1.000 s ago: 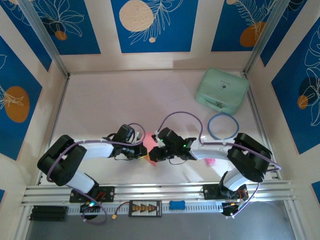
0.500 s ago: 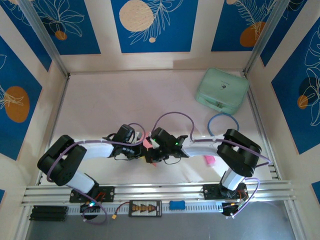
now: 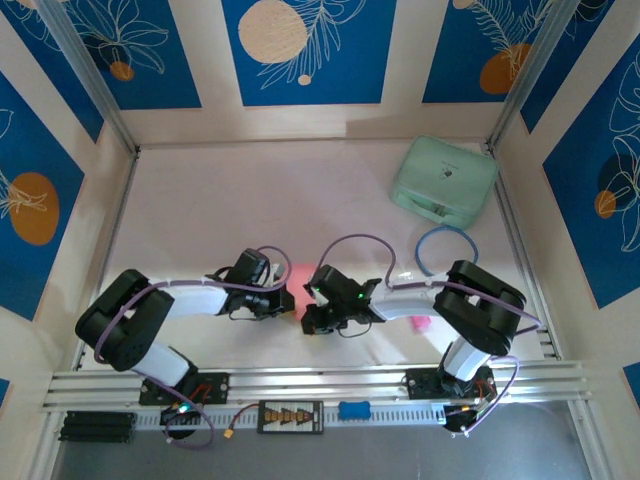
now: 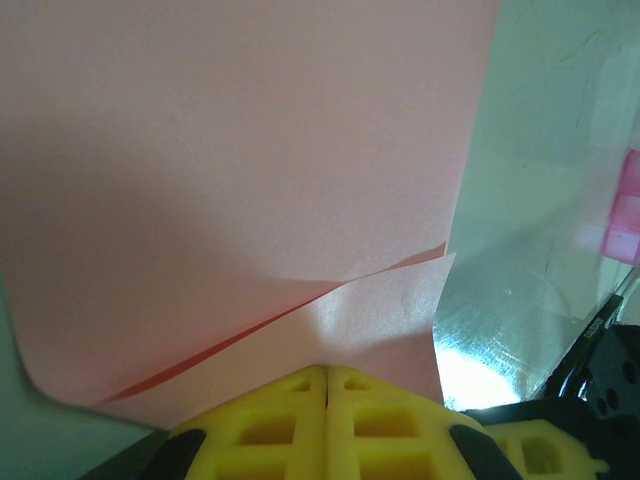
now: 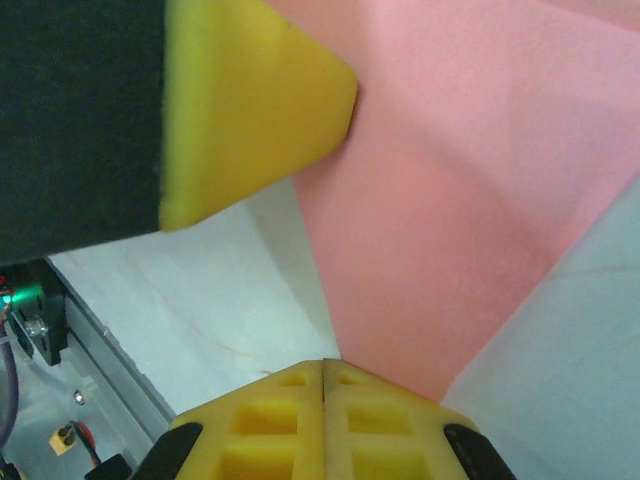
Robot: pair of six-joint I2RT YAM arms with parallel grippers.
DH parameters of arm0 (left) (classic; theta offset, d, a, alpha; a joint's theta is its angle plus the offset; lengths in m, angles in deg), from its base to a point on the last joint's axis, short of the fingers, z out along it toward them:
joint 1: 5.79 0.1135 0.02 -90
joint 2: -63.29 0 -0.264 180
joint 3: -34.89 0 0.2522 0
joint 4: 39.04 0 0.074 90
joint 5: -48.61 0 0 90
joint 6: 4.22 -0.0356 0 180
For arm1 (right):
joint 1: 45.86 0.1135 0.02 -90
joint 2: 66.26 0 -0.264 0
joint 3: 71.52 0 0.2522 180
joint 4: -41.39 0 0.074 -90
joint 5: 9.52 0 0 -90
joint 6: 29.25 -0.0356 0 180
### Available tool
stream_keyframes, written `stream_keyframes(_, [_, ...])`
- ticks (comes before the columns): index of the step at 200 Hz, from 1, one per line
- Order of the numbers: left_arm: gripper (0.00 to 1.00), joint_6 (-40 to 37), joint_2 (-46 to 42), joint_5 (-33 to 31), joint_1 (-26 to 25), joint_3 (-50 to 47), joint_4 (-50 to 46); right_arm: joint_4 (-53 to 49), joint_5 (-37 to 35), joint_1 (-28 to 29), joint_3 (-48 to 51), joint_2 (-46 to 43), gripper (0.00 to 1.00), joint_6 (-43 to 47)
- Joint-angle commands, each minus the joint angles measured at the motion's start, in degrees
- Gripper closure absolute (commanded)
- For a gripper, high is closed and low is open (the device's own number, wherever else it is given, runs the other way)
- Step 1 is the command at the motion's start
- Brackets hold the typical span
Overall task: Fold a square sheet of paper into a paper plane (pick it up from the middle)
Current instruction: Third fold the triangle at the center of the table.
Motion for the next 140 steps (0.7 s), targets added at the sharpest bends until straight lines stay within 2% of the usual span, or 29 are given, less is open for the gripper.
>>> stream_keyframes(1, [1.00, -1.6, 1.6, -2.8, -0.4, -1.0, -2.3, -0.3, 0.3, 0.1, 0.4, -3.2, 0.94, -1.1])
stream_keyframes(32, [1.00, -1.4, 1.6, -2.7, -0.3, -0.9, -2.2, 0.1, 0.2, -0.9, -1.3, -2.2, 0.93, -1.8])
stream_keyframes(87, [1.00, -1.4, 1.7, -2.4, -0.4, -0.9, -1.8, 3.4, 1.7, -1.9, -3.6, 5.1, 0.92, -3.3])
stream_keyframes(140, [1.00, -1.6, 1.9, -2.5, -0.4, -0.9, -2.1, 1.0, -0.1, -1.5, -3.9, 2.1, 0.91, -3.5])
